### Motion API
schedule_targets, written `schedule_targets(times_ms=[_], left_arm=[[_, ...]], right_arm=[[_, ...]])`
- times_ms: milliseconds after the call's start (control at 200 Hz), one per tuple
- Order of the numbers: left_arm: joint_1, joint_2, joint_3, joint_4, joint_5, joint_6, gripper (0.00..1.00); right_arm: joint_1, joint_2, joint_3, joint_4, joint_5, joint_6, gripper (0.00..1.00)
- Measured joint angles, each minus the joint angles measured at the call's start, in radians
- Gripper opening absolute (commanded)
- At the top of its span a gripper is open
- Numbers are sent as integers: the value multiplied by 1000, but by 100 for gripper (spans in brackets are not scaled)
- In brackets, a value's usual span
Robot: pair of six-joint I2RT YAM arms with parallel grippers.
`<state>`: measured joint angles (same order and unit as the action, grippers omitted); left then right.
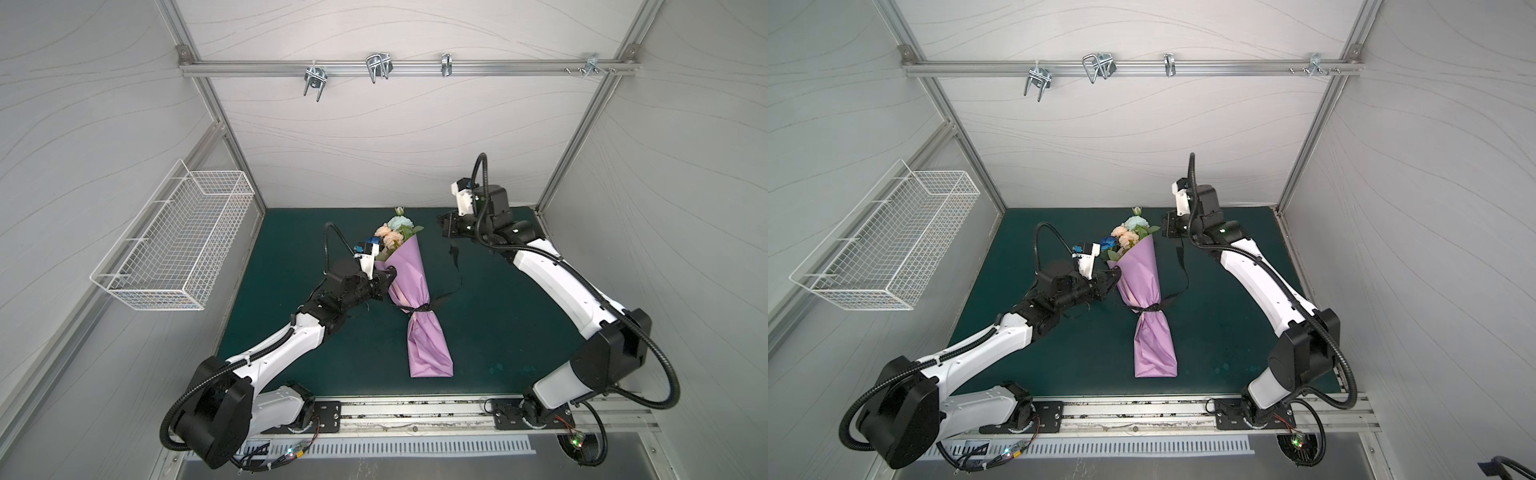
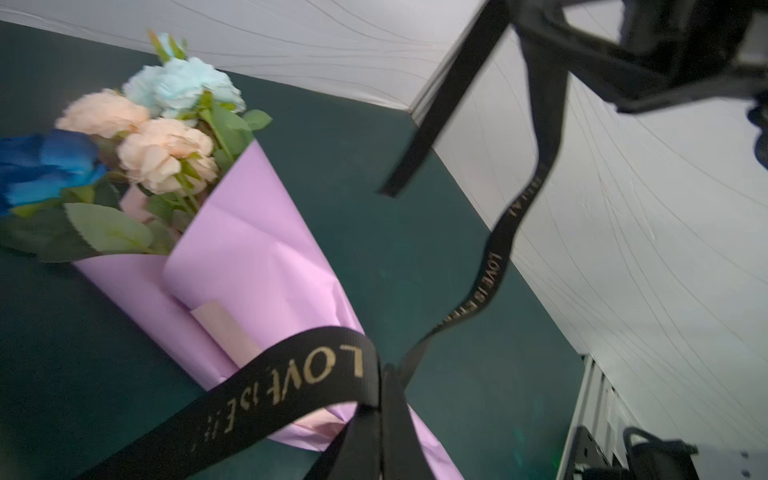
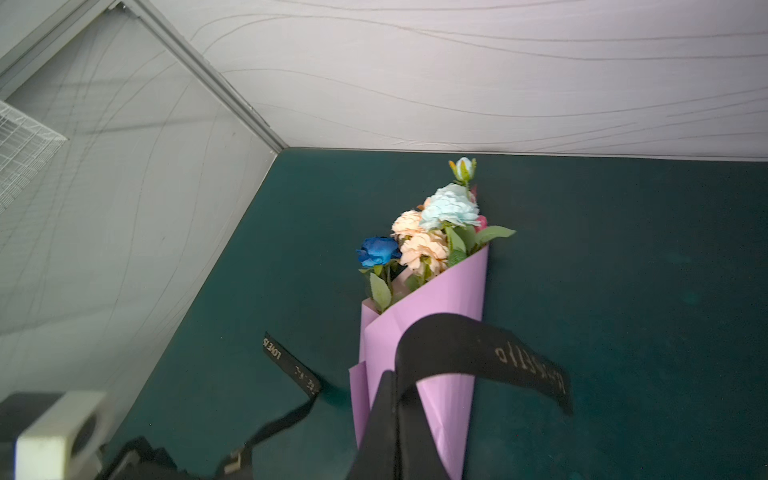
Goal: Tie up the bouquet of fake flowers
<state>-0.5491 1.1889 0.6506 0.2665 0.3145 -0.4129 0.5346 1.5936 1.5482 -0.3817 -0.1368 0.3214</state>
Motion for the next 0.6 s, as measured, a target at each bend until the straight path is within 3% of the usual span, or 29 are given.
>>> schedule_targets(times_ms=[260,595], left_arm=[[-171,24,-5,-30,-25,145,0],[-248,35,-21,-30,-73,273,0]], right_arm=[[153,266,248,46,-134,-16,0],[272,594,571,-6,-526,-29,0]])
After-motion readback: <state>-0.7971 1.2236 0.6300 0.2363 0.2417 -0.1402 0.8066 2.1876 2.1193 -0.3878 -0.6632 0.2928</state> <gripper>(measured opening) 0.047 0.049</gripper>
